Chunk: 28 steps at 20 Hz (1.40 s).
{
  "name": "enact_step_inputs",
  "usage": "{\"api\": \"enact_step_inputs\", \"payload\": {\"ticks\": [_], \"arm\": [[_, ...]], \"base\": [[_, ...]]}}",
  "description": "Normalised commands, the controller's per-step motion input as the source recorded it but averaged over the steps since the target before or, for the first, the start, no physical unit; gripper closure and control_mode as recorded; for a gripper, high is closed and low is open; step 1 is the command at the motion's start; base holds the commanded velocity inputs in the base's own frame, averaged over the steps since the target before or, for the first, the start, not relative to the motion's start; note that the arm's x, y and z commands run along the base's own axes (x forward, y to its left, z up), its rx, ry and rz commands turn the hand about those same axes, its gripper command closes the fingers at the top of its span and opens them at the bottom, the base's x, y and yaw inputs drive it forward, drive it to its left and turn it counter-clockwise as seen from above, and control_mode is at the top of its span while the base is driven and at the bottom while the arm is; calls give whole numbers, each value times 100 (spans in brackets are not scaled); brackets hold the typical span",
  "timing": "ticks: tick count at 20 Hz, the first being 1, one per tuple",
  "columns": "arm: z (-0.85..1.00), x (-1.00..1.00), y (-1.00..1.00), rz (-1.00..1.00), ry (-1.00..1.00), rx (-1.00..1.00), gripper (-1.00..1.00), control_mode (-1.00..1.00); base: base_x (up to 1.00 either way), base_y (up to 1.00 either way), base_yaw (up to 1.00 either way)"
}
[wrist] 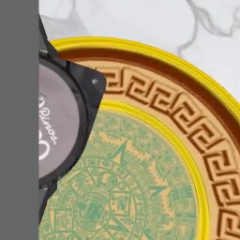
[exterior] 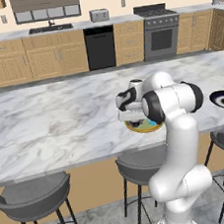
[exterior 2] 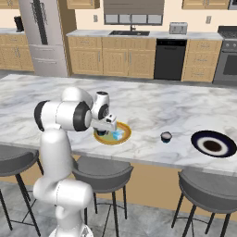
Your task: Place two yogurt containers on each plate.
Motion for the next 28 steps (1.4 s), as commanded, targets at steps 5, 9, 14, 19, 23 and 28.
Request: {"api": "enact_step_inputs", "payload": {"ticks": [5,9,14,19,23,28], "arm": [[-10,0,0,0,0,0,-100,-100],[7,0,0,0,0,0,-100,-100],[35,0,0,0,-1,0,-100,-100],[63,-19,0,0,-2,0,-100,-100],[82,-53,0,0,-6,0,-100,-100],[72,-89,9,0,-2,0,-100,-100]], "base": [[0,0,0],[0,0,0],[0,0,0],[0,0,0],[0,0,0],[0,0,0]]}}
